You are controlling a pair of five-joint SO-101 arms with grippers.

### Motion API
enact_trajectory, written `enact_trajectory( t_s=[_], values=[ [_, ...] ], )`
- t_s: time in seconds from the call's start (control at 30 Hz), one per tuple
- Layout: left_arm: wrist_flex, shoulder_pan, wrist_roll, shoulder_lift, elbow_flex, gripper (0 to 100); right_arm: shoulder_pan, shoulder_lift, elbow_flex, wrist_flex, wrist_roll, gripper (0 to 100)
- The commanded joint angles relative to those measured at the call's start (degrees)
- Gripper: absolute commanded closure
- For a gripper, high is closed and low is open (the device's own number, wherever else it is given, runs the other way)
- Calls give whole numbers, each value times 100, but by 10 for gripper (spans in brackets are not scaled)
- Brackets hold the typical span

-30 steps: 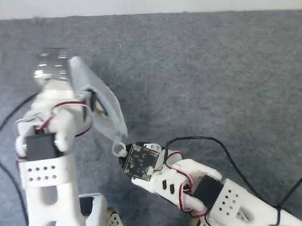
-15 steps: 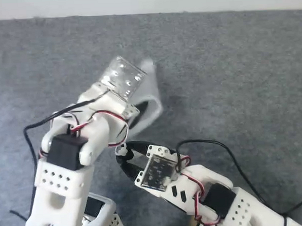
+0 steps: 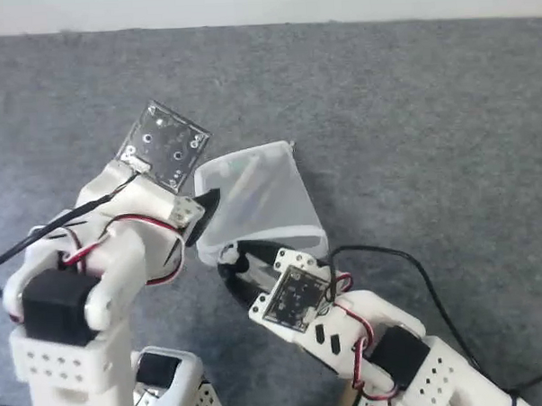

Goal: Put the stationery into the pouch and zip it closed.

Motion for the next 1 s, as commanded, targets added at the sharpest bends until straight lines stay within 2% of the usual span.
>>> enact_trajectory(
  t_s=[0.0,0.13,0.4,0.6,0.83,0.97],
  values=[
    [334,-70,-193,-132,-303,783,435,-268,-695,145,-114,993],
    [492,-114,-167,-132,-312,783,699,-268,-1222,734,-149,993],
    [703,141,-176,-132,-242,779,1244,-277,-1705,1042,-105,993],
    [712,985,-149,-141,-57,779,1780,-268,-2321,1657,-26,993],
    [703,1978,149,-141,-31,779,1807,-268,-2356,1763,220,993],
    [695,2303,202,-141,171,780,1815,-268,-2356,1763,229,993]
  ],
)
